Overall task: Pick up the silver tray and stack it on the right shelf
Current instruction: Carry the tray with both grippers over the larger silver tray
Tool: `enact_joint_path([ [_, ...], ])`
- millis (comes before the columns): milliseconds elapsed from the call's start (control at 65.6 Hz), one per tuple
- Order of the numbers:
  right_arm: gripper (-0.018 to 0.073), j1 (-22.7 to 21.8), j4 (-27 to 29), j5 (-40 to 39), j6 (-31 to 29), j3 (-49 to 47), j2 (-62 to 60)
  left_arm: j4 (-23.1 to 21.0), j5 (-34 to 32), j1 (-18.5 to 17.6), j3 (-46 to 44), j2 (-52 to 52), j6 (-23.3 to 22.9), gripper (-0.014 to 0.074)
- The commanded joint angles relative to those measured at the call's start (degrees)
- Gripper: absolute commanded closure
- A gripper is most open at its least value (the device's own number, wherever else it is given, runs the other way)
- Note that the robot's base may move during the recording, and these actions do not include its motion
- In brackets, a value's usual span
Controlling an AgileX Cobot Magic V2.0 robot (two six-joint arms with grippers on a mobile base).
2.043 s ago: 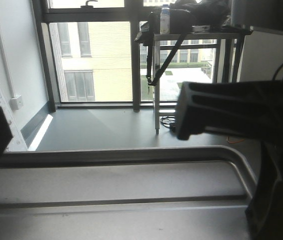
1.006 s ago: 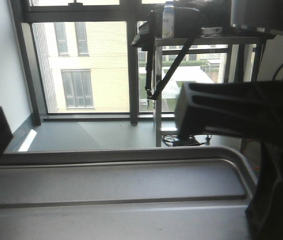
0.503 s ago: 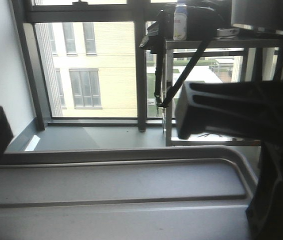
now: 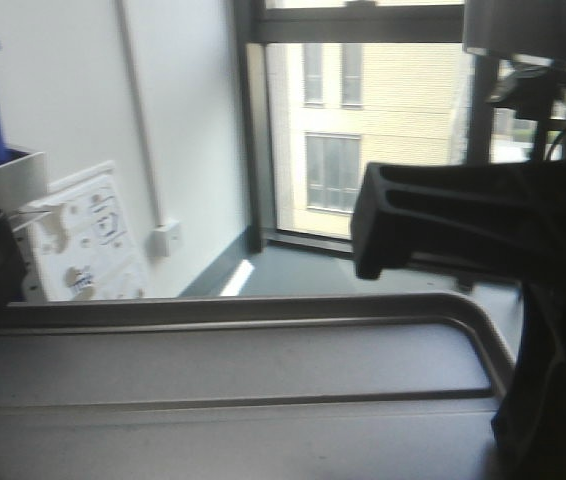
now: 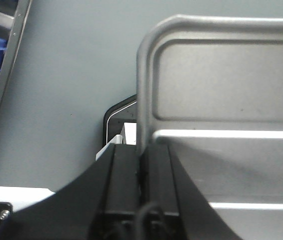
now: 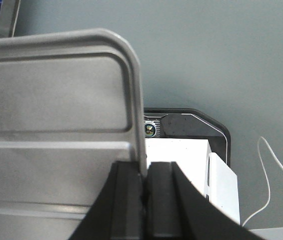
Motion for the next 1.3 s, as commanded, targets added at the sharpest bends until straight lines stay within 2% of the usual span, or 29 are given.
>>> enact_joint_path([
  [0, 0.0501, -0.2, -3.8, 3.5, 0.0, -1.3, -1.3, 1.8, 13.3, -0.3, -1.2, -1.1, 0.3, 0.0689],
  [1281, 0.0501, -0.2, -3.8, 3.5, 0.0, -1.3, -1.3, 1.8, 13.3, -0.3, -1.2, -1.1, 0.3, 0.0689],
])
